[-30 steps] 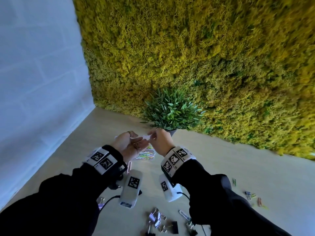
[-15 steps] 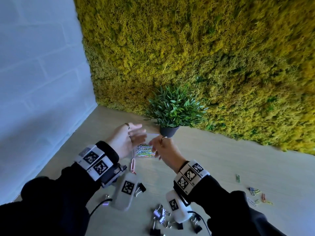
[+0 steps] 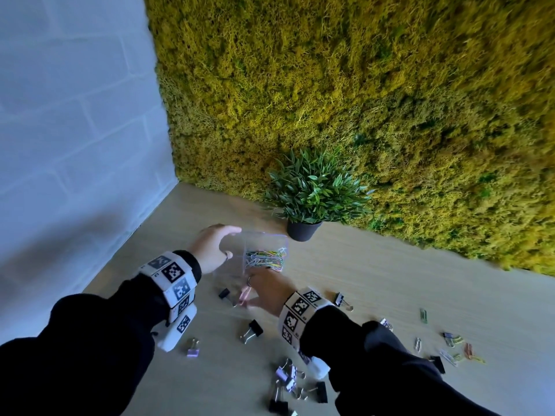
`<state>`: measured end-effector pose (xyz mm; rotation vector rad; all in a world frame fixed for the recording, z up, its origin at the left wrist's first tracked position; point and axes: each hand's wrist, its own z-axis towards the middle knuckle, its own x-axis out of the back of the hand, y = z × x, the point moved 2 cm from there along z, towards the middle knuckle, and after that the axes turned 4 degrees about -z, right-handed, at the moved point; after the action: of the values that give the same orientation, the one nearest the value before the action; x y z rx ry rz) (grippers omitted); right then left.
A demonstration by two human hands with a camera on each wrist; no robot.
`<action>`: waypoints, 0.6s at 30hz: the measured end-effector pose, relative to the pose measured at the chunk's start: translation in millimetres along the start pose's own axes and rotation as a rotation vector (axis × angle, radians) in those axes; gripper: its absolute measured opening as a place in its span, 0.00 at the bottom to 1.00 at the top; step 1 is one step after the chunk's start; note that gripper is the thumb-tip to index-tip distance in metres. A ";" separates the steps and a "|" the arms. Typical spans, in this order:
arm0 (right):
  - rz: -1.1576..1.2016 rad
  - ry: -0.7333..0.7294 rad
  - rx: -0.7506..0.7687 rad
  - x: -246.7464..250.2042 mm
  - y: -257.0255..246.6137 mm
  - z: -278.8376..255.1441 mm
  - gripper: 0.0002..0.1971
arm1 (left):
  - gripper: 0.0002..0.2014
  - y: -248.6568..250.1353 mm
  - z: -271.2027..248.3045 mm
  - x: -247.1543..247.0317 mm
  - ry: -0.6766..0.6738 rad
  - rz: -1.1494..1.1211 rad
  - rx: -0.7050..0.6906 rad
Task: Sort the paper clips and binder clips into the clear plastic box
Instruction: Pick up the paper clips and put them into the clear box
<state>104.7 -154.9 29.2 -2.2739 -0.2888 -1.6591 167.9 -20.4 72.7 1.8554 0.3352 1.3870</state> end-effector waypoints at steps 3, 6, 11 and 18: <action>-0.027 0.041 -0.040 -0.3 2.2 -5.2 0.16 | 0.26 -0.8 0.6 0.3 0.010 0.023 -0.019; -0.114 0.062 -0.022 -0.9 -0.2 -11.6 0.14 | 0.26 -0.2 -0.1 0.3 0.007 0.043 -0.023; -0.250 0.034 0.010 -5.5 6.6 -28.6 0.15 | 0.27 7.5 -4.3 -5.7 -0.047 0.067 -0.053; 0.355 0.343 -0.268 17.3 37.9 -75.6 0.03 | 0.32 18.5 -9.4 -24.3 -0.104 0.115 -0.109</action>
<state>55.8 -218.0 62.0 -2.0059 0.4137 -1.9314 146.2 -43.6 70.0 1.8727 0.0986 1.3509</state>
